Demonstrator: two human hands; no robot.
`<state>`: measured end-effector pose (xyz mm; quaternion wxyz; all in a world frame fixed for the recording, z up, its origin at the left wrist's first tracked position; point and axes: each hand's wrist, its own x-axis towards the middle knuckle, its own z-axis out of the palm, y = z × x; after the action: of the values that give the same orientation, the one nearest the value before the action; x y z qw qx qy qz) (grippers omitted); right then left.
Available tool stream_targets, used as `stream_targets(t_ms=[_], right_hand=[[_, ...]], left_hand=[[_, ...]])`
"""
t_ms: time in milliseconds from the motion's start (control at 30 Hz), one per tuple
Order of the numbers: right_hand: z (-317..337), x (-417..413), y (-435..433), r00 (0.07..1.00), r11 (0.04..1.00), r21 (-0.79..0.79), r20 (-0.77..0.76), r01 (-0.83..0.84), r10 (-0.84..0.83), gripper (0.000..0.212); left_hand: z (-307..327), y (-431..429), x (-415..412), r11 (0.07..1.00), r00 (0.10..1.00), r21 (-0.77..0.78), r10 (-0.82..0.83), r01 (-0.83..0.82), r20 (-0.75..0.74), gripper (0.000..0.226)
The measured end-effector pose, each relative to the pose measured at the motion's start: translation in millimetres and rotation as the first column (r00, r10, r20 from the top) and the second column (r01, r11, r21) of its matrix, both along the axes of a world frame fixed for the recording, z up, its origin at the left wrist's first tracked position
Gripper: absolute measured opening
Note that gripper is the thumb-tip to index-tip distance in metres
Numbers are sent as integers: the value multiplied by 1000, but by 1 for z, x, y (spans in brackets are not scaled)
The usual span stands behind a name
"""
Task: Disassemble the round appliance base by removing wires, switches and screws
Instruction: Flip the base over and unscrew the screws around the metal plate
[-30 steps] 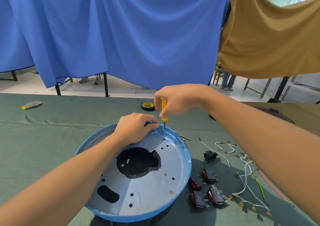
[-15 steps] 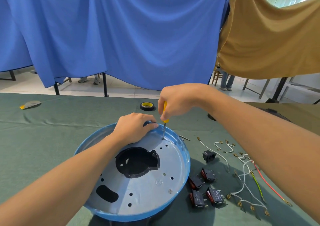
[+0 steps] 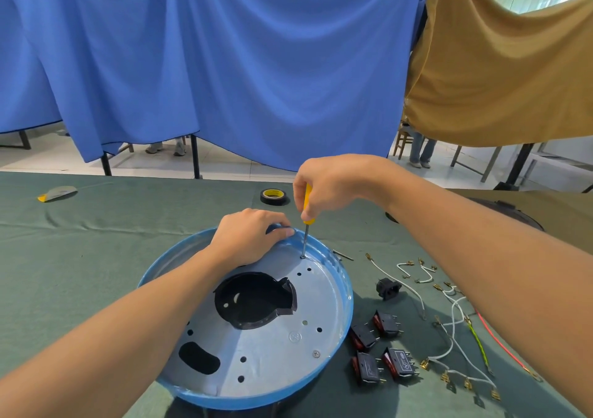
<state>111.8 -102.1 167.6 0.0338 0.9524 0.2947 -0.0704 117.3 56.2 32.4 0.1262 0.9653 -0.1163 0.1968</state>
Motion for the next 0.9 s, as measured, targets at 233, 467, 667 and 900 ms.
stream_targets(t_ms=[233, 467, 667, 900], right_hand=[[-1, -2, -4, 996, 990, -116, 59, 80, -74, 51], [2, -6, 0, 995, 997, -74, 96, 11, -4, 17], [-8, 2, -1, 997, 997, 71, 82, 11, -17, 31], [-7, 2, 0, 982, 998, 22, 180, 52, -55, 35]], left_hand=[[0, 0, 1, 1000, 1000, 1, -1, 1, -2, 26], [0, 0, 0, 1000, 1000, 3, 12, -12, -4, 25], [-1, 0, 0, 1000, 1000, -7, 9, -9, -3, 25], [-1, 1, 1, 1000, 1000, -6, 0, 0, -2, 25]])
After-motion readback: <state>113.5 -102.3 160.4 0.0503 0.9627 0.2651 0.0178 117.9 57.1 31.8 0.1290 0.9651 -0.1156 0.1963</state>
